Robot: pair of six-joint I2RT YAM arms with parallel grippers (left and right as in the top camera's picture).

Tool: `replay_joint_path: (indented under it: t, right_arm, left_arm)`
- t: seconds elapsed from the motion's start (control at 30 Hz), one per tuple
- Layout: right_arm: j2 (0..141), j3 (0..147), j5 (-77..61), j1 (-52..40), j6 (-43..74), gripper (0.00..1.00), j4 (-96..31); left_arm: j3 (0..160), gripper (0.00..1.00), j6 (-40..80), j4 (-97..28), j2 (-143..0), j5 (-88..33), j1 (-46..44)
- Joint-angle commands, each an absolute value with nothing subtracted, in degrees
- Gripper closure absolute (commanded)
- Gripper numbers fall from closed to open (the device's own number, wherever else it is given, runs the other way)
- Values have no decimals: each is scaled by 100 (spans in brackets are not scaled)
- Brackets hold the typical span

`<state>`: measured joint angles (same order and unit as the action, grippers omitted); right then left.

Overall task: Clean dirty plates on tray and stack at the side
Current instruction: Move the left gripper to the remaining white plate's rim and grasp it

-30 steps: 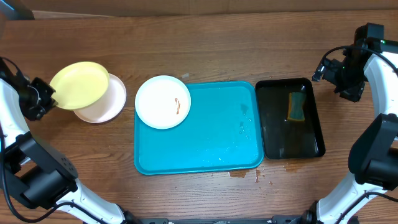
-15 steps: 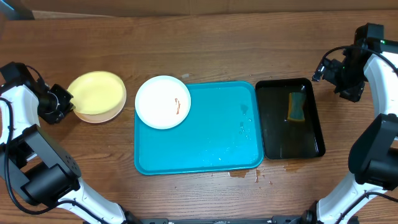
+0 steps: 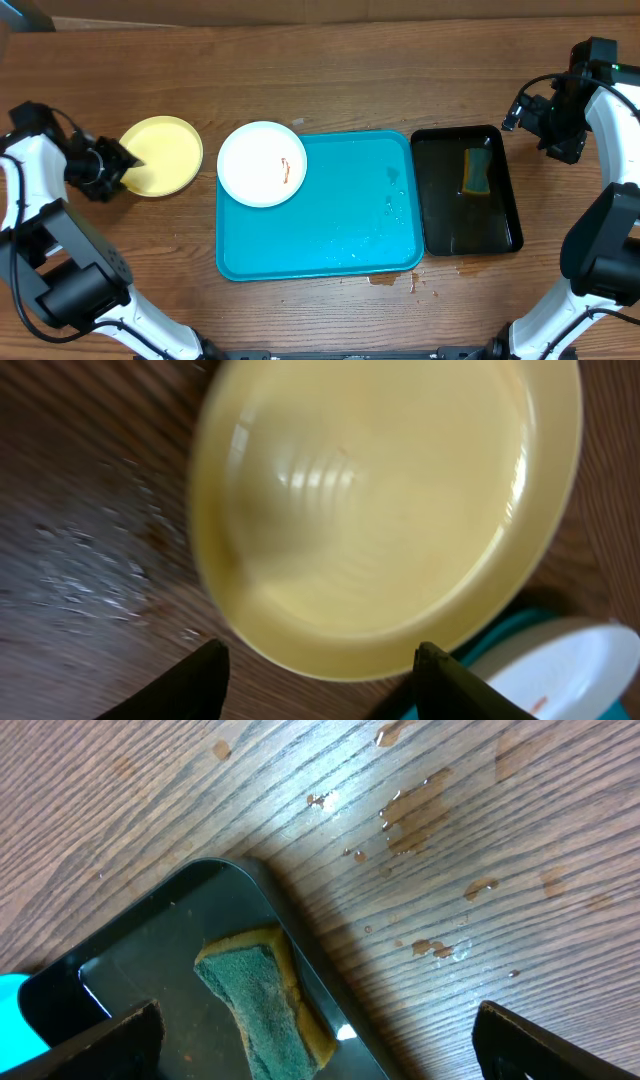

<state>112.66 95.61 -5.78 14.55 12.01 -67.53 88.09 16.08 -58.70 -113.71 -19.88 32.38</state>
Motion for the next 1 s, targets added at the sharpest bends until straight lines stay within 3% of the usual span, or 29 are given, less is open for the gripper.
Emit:
replay_joint_path:
  t: [0.0,0.2,0.43,0.97]
  right_arm:
    - [11102,9636,-604,1450,1219,0,-6737]
    - [11102,9636,-604,1450,1219,0,-6737]
    - [11102,9636,-604,1450,1219,0,-6737]
    - [11102,9636,-604,1450,1219,0,-6737]
  left_arm:
    - [8746,39,972,-6152,-11404,-2698,2781]
    - [8670,33,768,-6792,-11404,-2276,1699]
    - [8659,34,873,-6910,-11397,-1568,773]
    - [8626,33,1334,-6080,-11399,-838,596]
